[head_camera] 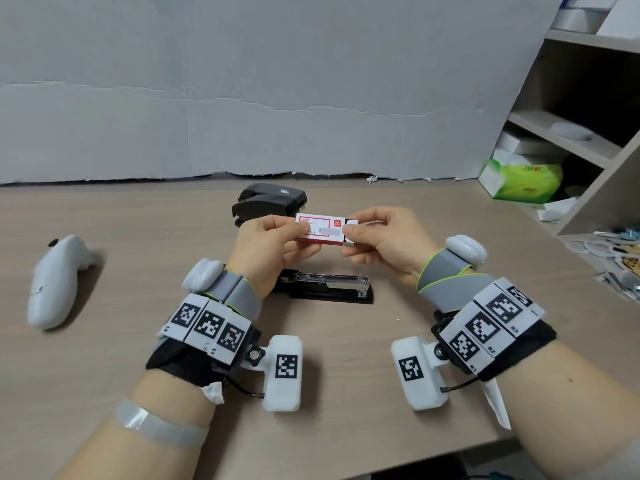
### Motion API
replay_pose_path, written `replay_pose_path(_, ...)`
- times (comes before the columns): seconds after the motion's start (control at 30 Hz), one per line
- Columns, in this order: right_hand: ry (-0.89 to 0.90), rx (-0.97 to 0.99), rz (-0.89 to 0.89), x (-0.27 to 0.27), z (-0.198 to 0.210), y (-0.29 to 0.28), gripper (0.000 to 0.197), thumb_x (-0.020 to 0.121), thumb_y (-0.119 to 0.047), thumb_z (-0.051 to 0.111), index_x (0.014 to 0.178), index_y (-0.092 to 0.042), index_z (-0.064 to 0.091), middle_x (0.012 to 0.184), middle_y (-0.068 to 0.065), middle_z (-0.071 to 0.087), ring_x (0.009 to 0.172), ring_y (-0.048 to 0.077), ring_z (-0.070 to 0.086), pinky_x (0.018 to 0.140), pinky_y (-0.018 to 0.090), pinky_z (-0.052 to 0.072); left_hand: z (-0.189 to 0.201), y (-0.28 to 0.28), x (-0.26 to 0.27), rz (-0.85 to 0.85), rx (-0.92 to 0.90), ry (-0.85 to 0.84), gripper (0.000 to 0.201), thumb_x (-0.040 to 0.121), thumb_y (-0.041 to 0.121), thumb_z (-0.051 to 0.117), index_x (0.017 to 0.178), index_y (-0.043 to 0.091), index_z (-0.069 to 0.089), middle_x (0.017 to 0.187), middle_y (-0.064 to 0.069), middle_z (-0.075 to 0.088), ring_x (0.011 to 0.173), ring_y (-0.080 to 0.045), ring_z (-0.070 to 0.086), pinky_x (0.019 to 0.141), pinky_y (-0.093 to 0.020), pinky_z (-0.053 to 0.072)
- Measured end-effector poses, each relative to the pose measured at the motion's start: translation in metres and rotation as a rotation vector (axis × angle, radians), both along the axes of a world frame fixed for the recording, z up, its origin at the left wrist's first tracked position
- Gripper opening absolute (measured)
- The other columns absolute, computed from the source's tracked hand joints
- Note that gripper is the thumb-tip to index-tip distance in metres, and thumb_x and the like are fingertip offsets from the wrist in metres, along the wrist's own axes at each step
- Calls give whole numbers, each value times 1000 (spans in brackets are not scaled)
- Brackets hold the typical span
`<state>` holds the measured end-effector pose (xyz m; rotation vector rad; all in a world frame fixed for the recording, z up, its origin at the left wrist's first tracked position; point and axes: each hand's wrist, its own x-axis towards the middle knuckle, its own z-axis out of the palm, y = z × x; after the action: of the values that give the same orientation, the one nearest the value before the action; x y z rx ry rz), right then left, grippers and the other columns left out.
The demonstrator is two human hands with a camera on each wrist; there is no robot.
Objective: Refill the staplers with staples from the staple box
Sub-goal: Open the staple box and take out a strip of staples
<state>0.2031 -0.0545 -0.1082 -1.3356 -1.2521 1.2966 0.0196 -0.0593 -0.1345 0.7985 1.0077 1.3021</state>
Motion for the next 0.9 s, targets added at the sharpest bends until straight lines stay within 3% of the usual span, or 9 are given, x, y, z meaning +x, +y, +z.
replay_pose_path(0.17, 1, 27, -12, 6, 5, 0, 14, 87, -3, 69, 97, -6, 60, 84, 13, 67, 59, 19, 70, 48, 23, 55, 5, 3, -9, 33, 4, -69, 9, 87, -4, 61, 93, -1, 55, 95, -28, 71, 81, -35, 73, 76, -40, 61)
replay_pose_path(0.27, -8, 46, 14, 6, 7, -1, 19, 87, -4, 69, 104, -3, 61, 86, 14, 66, 61, 20, 70, 50, 23, 56, 7, 2, -8, 21, 11, -51, 15, 86, -2, 61, 97, 2, 52, 101, -28, 70, 83, -36, 73, 74, -41, 61)
replay_pose_path(0.33, -17, 53, 25, 5, 8, -1, 23, 87, -4, 69, 108, -2, 61, 87, 15, 66, 61, 20, 69, 50, 23, 56, 8, 0, -6, 13, 31, -30, 25, 84, 0, 65, 102, 4, 49, 105, -28, 70, 85, -39, 72, 72, -42, 60)
replay_pose_path(0.43, -37, 61, 34, 5, 8, 0, 25, 87, -4, 69, 111, -1, 61, 88, 17, 64, 60, 20, 69, 50, 23, 56, 8, -2, -4, -22, 61, -11, 51, 82, 5, 74, 123, 8, 43, 102, -26, 71, 87, -44, 71, 73, -46, 60)
replay_pose_path(0.53, -65, 72, 59, 4, 8, 0, 21, 87, -3, 69, 107, -4, 63, 87, 19, 64, 59, 20, 69, 51, 24, 56, 9, -4, -5, -53, 66, 28, 60, 79, 4, 77, 128, 16, 44, 97, -22, 73, 80, -39, 72, 71, -44, 60)
replay_pose_path(0.6, -93, 84, 83, 3, 8, -1, 18, 87, -3, 69, 104, -6, 64, 85, 20, 64, 60, 21, 69, 52, 25, 57, 10, -6, -6, -88, 73, 72, 56, 78, 4, 78, 126, 12, 51, 99, -21, 72, 78, -37, 73, 67, -39, 60)
replay_pose_path(0.7, -153, 116, 118, 1, 10, -1, 17, 88, -4, 68, 103, -8, 64, 82, 19, 66, 62, 25, 70, 54, 29, 59, 10, -7, -5, -118, 87, 127, 37, 78, 1, 77, 110, 0, 59, 97, -23, 72, 80, -38, 73, 62, -34, 59)
replay_pose_path(0.8, -247, 139, 113, -3, 13, -2, 19, 87, -6, 69, 105, -10, 62, 83, 15, 67, 67, 25, 70, 54, 33, 59, 9, -7, -3, -101, 107, 174, 26, 75, 0, 79, 92, 1, 60, 95, -23, 68, 82, -41, 73, 64, -36, 60)
replay_pose_path(0.9, -361, 157, 67, -7, 13, -1, 23, 83, -8, 69, 104, -10, 61, 79, 7, 64, 69, 25, 72, 58, 37, 60, 7, -8, -1, -93, 108, 211, 27, 75, 0, 80, 93, 0, 59, 96, -25, 68, 79, -39, 74, 62, -36, 60)
